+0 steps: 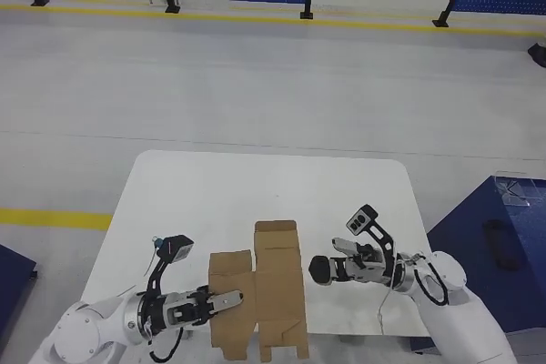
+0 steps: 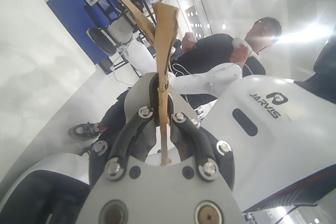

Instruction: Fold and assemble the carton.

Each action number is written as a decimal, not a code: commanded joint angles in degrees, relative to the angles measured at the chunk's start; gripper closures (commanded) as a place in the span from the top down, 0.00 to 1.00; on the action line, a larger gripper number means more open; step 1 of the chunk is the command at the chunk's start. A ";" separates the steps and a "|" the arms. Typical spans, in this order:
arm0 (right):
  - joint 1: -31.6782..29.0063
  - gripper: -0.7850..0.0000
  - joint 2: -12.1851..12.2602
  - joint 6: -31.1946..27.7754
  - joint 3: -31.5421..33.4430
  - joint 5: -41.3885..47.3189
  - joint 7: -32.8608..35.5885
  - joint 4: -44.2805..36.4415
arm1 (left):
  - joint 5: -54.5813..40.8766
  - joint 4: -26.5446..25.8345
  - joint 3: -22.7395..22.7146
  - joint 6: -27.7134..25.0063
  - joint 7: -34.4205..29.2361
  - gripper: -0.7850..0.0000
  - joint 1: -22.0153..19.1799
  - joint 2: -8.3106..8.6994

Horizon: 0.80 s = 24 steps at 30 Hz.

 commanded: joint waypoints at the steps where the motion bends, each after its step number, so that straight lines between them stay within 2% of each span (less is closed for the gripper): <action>1: 0.70 1.00 -0.22 -0.09 -0.36 1.61 0.28 -0.36 | 2.83 -0.64 -0.13 -2.05 0.41 0.00 0.83 0.03; 4: 1.39 0.97 -0.40 -1.10 -1.03 -0.02 -0.47 -1.88 | 5.64 -1.12 0.33 -1.95 2.10 0.00 1.83 0.00; 5: 1.60 0.70 -0.41 -1.72 -1.22 -1.77 -1.17 -2.50 | 6.37 -1.12 0.53 -1.82 2.51 0.00 1.95 -0.02; 6: 1.73 0.52 -0.43 -2.36 -1.42 -3.46 -2.04 -3.07 | 6.88 -1.15 0.81 -1.72 2.80 0.00 2.06 -0.03; 7: 1.79 0.45 -0.45 -2.75 -1.80 -5.13 -2.78 -3.70 | 7.40 -1.15 1.07 -1.61 3.01 0.00 2.12 -0.05; 8: 1.83 0.31 -0.50 -2.79 -2.26 -6.29 -3.33 -4.15 | 8.02 -1.18 1.26 -1.56 3.17 0.00 2.12 -0.05; 9: 2.00 0.06 -0.55 -2.85 -2.67 -7.47 -3.97 -4.48 | 8.46 -1.20 1.47 -1.58 3.45 0.00 2.16 -0.07; 10: 2.15 0.00 -0.61 -3.12 -2.93 -8.42 -5.03 -4.66 | 8.72 -1.21 1.67 -1.61 3.74 0.00 2.21 -0.08; 17: 2.85 0.00 -0.96 -2.62 -5.02 -11.73 -7.00 -5.66 | 10.26 -1.51 2.37 -1.41 4.97 0.00 2.39 -0.07; 24: 3.42 0.00 -1.30 -1.92 -5.84 -10.87 -7.86 -5.16 | 10.49 -1.20 2.80 -1.69 5.07 0.00 2.16 0.00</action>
